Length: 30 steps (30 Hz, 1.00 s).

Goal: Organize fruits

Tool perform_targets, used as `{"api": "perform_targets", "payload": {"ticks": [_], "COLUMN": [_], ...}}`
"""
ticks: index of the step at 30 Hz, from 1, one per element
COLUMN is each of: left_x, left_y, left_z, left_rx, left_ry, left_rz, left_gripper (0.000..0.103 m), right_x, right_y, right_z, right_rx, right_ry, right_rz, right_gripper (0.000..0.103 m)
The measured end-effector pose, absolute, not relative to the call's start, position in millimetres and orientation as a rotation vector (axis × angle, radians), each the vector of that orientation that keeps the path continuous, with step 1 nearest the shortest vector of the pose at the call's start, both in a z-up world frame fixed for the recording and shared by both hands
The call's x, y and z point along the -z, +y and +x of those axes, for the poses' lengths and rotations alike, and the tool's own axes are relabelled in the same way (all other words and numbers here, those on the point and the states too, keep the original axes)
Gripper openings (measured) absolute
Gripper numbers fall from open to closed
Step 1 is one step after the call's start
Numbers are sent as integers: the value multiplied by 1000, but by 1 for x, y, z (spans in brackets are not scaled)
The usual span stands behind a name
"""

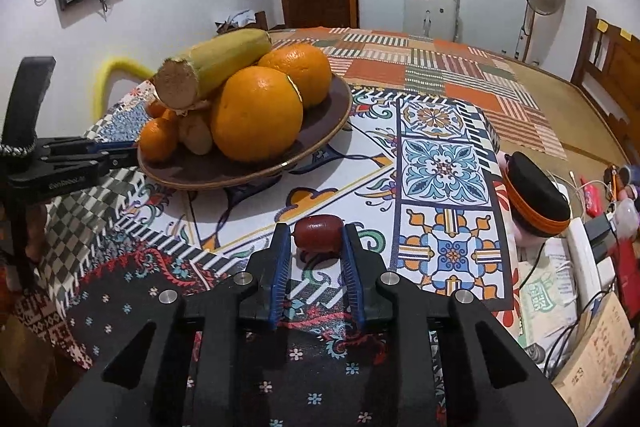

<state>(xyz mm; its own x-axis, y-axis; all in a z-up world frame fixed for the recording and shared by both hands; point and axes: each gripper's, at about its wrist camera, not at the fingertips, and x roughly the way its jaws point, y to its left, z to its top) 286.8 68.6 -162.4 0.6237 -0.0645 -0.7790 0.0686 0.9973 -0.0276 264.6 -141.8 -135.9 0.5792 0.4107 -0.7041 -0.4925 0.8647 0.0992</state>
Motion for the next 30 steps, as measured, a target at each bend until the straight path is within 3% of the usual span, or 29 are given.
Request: {"api": "perform_targets", "payload": {"ticks": [14, 30], "left_x": [136, 132], "left_y": [70, 53], "left_z": [258, 280], "left_rx": [127, 160], "left_ry": [825, 813], "left_rz": [-28, -50], "left_gripper": [18, 18], "right_x": [105, 117], "right_y": [-120, -69], "right_z": [255, 271], "right_rx": [-600, -672], "right_ry": [721, 763], "right_rz": [-81, -123], "right_gripper": [24, 24]}}
